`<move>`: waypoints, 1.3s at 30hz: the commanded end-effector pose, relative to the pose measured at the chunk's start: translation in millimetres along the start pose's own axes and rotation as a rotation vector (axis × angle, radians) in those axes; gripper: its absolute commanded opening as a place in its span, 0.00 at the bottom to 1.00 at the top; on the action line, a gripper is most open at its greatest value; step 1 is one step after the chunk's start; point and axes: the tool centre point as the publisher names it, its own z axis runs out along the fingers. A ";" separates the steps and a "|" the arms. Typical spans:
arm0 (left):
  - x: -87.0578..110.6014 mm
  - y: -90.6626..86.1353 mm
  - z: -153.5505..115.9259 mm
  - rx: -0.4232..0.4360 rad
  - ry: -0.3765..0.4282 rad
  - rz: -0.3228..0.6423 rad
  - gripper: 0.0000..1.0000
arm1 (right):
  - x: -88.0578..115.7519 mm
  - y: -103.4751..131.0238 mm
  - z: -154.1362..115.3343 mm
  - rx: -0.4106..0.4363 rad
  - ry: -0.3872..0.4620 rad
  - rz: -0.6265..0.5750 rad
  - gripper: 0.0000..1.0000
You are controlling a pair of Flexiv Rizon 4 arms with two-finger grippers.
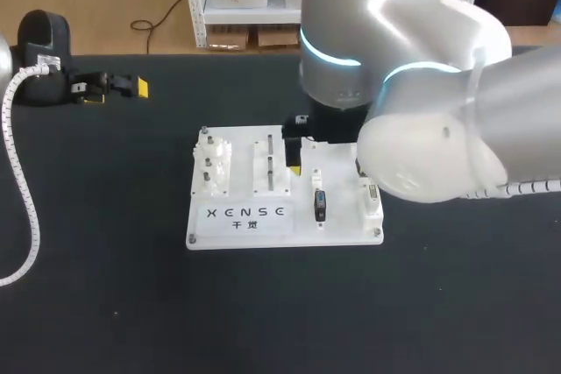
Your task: Insert the USB connector, Ethernet cable, and multi-pin plug into their matching sockets one by one.
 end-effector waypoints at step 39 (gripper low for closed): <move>0.0 0.0 0.0 0.000 0.000 0.000 1.00 | 32.4 7.8 49.8 -0.009 0.119 -0.002 0.31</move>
